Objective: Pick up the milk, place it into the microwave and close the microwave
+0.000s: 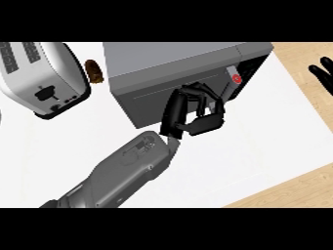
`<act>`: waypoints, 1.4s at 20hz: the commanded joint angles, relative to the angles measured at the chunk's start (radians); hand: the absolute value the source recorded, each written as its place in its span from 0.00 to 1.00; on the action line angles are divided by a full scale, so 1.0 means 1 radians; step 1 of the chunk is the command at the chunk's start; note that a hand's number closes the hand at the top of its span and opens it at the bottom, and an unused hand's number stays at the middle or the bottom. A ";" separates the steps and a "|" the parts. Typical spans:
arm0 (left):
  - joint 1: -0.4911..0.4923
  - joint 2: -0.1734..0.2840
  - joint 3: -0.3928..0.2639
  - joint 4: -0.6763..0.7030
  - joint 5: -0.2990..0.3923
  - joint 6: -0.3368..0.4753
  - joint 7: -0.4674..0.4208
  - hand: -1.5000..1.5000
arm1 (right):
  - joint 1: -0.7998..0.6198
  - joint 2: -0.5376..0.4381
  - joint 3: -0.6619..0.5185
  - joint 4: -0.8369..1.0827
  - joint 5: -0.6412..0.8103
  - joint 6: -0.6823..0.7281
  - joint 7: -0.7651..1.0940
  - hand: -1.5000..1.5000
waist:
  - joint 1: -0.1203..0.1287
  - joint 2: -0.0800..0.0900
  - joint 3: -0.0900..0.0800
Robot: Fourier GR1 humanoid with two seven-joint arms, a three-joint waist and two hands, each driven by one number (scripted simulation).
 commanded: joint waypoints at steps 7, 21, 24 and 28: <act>-0.080 0.000 0.050 0.092 0.076 -0.024 -0.078 1.00 | -0.041 -0.034 -0.008 -0.016 -0.066 0.009 0.038 0.00 | -0.018 0.016 0.001; -0.086 0.000 0.028 0.126 0.139 -0.017 -0.161 1.00 | -0.066 -0.074 -0.025 -0.012 -0.150 0.000 0.090 0.00 | -0.032 0.022 0.003; -0.090 0.000 0.033 0.131 0.150 -0.013 -0.180 1.00 | -0.066 -0.090 -0.028 -0.014 -0.164 -0.001 0.105 0.00 | -0.034 0.019 0.002; -0.094 0.000 0.023 0.140 0.169 -0.015 -0.188 1.00 | -0.076 -0.105 -0.033 -0.007 -0.181 0.004 0.116 0.00 | -0.035 0.025 0.004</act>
